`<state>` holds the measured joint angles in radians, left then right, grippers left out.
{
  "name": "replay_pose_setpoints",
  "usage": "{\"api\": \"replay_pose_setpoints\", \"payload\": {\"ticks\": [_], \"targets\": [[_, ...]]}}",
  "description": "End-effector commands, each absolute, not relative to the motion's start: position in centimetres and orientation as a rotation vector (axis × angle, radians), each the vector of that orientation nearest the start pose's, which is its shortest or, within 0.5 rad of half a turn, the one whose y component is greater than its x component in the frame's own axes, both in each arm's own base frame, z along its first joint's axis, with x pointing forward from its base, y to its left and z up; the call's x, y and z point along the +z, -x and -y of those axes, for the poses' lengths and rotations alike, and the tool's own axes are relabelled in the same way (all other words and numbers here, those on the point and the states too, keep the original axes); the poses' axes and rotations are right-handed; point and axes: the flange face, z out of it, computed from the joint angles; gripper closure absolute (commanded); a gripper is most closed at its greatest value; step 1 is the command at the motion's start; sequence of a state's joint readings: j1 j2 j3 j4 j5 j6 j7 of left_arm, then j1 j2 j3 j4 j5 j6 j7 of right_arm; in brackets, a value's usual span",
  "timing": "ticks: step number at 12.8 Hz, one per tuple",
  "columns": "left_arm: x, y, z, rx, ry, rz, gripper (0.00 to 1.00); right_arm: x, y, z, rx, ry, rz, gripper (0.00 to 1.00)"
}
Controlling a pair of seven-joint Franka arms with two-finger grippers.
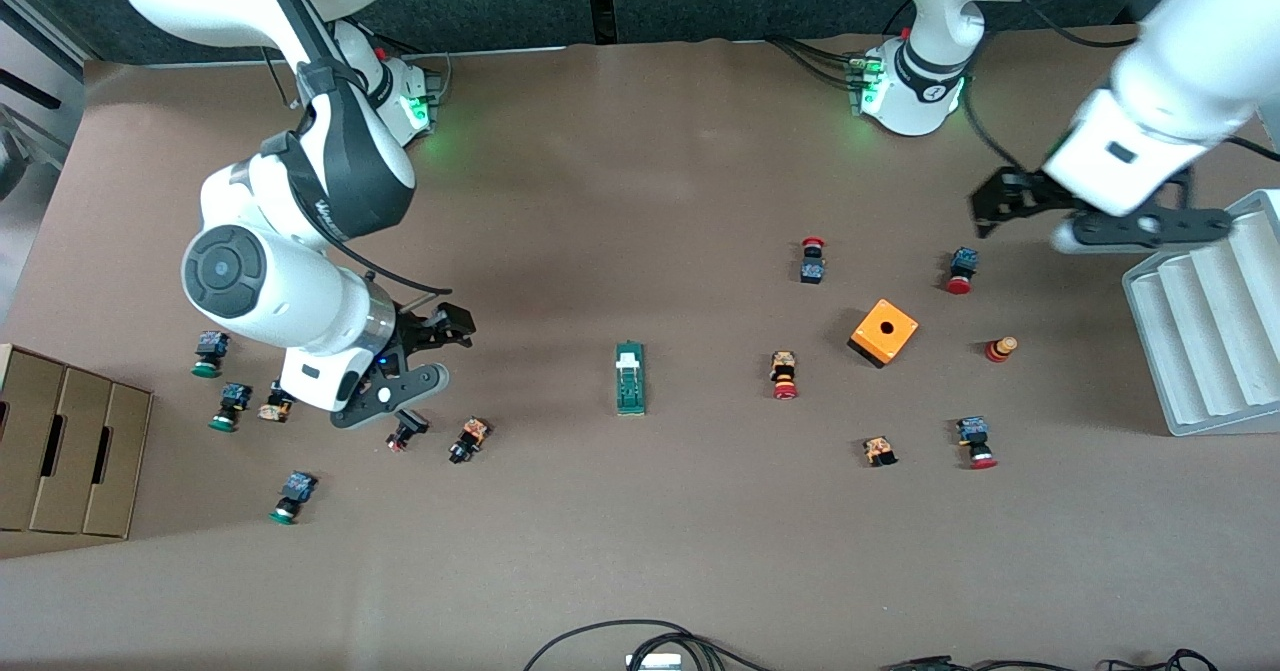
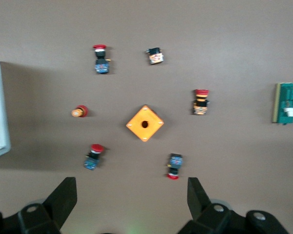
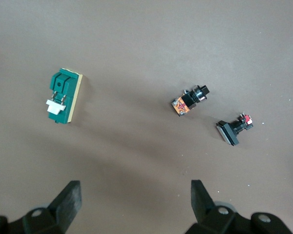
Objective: Close load switch with both arms
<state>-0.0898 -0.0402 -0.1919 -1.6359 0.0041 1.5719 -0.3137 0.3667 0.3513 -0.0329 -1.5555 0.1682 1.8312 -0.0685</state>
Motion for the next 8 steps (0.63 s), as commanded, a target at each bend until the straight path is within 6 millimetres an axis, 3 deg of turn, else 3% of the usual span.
{"api": "replay_pose_setpoints", "payload": {"ticks": [1, 2, 8], "targets": [[61.4, -51.3, 17.8, -0.006, 3.126, 0.089, 0.00, 43.2, -61.7, -23.5, 0.137, 2.930, 0.563, 0.00], [61.0, -51.4, 18.4, -0.029, 3.131, 0.082, 0.00, 43.0, -61.7, -23.5, 0.142, 2.928, 0.558, 0.00], [57.0, -47.0, 31.4, -0.248, 3.100, 0.258, 0.00, 44.0, -62.7, -22.9, 0.046, 2.937, 0.519, 0.00]]}}
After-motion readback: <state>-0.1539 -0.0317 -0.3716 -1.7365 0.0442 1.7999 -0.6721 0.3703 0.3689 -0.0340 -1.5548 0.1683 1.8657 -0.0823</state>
